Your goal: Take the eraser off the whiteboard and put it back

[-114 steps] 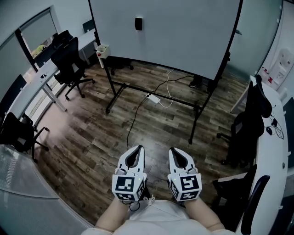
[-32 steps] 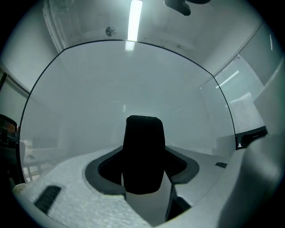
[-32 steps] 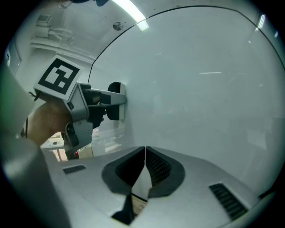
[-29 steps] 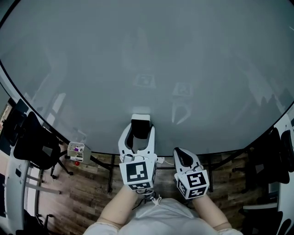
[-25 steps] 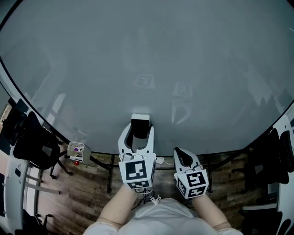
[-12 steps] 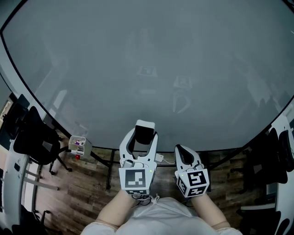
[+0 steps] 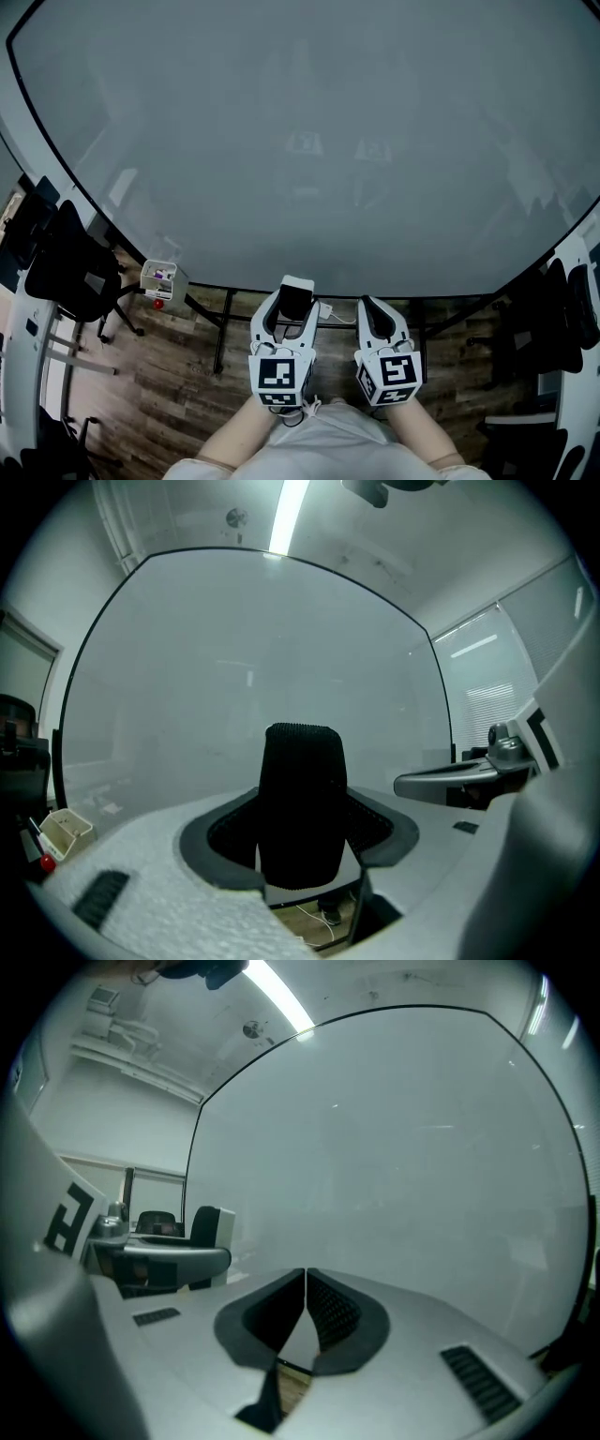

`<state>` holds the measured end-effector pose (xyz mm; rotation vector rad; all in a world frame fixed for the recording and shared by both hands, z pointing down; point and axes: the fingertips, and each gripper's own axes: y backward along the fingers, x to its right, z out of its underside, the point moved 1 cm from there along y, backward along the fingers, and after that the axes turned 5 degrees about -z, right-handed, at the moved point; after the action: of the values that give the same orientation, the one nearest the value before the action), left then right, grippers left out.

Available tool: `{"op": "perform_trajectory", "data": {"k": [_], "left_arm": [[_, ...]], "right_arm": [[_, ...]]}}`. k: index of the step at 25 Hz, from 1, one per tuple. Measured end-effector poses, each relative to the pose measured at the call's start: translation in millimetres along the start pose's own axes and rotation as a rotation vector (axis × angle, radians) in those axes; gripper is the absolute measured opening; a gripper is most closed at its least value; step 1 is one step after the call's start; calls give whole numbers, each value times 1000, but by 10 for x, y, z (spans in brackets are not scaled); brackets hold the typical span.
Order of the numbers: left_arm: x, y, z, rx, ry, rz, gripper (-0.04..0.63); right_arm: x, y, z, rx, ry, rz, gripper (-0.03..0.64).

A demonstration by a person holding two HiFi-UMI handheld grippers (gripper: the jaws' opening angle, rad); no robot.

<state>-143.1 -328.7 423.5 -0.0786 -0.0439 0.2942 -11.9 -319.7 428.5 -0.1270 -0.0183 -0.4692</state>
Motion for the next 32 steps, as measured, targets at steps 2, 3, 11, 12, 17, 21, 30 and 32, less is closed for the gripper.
{"op": "perform_trajectory", "data": {"k": [2, 3, 11, 12, 17, 21, 30, 32], "left_arm": [[19, 35, 56, -20, 15, 5, 259], [26, 48, 60, -22, 18, 7, 259], [9, 101, -85, 15, 29, 8, 259], [4, 98, -88, 16, 29, 6, 259], [16, 70, -73, 9, 38, 11, 259], [-2, 43, -38, 1, 56, 17, 259], [-113, -144, -408, 73, 55, 16, 259], [-119, -220, -577, 100, 38, 8, 259]], "right_arm": [[-28, 23, 38, -6, -5, 1, 29], [-42, 33, 53, -9, -8, 2, 29], [-120, 54, 18, -6, 8, -1, 29], [-127, 48, 12, -5, 9, -3, 29], [-118, 37, 7, -5, 8, -3, 29], [-122, 6, 3, 0, 5, 1, 29], [-63, -75, -91, 13, 17, 6, 29], [-31, -91, -110, 15, 20, 9, 29]]}}
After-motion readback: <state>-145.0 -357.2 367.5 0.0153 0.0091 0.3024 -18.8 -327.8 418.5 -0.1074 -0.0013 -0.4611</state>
